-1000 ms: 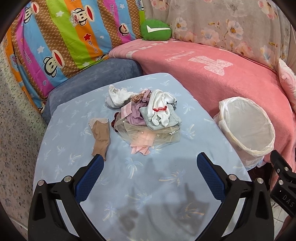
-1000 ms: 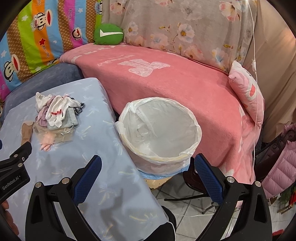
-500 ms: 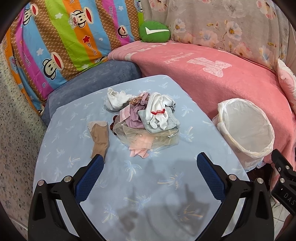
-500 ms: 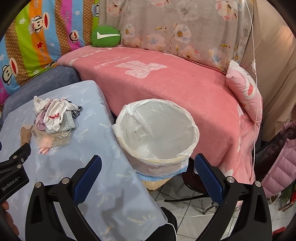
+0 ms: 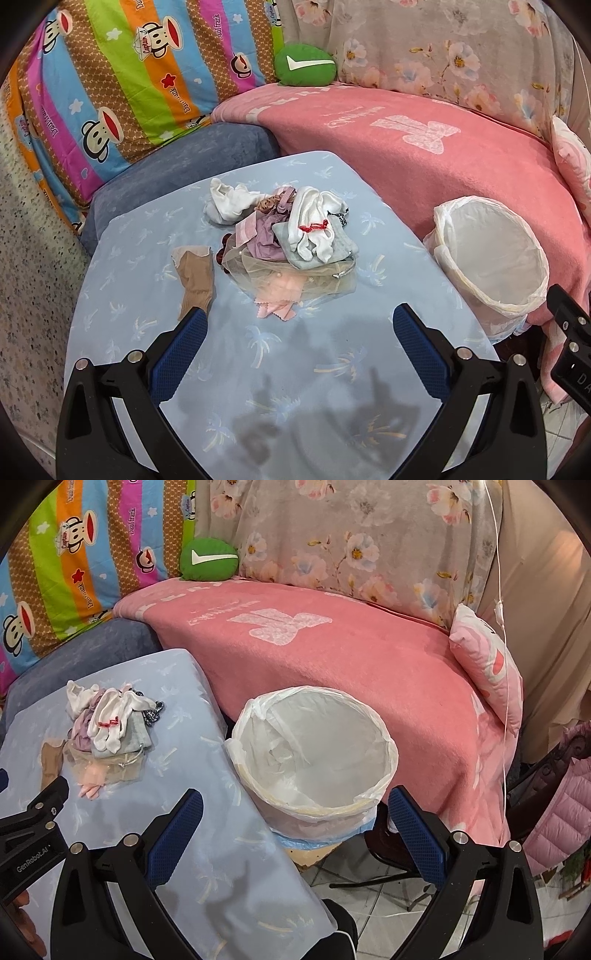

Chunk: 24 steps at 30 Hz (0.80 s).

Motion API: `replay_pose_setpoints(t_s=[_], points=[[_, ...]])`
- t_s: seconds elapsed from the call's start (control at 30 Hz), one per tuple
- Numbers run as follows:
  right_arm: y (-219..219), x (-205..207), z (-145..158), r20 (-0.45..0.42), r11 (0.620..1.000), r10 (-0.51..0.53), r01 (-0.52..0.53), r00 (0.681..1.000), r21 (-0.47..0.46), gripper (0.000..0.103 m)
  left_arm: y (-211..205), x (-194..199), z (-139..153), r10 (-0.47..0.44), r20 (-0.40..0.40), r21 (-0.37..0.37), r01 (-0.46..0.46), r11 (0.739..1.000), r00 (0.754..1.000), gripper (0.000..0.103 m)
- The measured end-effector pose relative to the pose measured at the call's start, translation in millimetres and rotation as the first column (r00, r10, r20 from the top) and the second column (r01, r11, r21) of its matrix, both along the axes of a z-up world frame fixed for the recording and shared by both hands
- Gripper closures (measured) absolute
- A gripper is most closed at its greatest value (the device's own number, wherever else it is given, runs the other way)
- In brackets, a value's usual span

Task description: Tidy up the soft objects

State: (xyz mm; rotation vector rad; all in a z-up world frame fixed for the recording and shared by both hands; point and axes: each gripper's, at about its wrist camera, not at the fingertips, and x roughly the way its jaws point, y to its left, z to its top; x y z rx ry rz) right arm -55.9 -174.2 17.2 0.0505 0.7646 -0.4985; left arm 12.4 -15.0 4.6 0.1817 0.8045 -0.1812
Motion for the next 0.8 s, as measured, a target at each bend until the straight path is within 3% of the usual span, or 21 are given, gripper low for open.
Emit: replay_pose_setpoints(t_s=[0.47, 0.8], points=[[22, 30, -4, 0.008, 0.999, 0.028, -0.028, 1.000, -0.018, 0.006, 32, 29, -14, 0.064, -0.035, -0.041, -0.066, 0.997, 0.997, 0.007], [44, 61, -14, 0.019, 0.995, 0.086, -0.087, 0.996, 0.050, 0.006, 74, 59, -32, 0.126, -0.048, -0.029, -0.127, 0.991, 0.991, 0.007]])
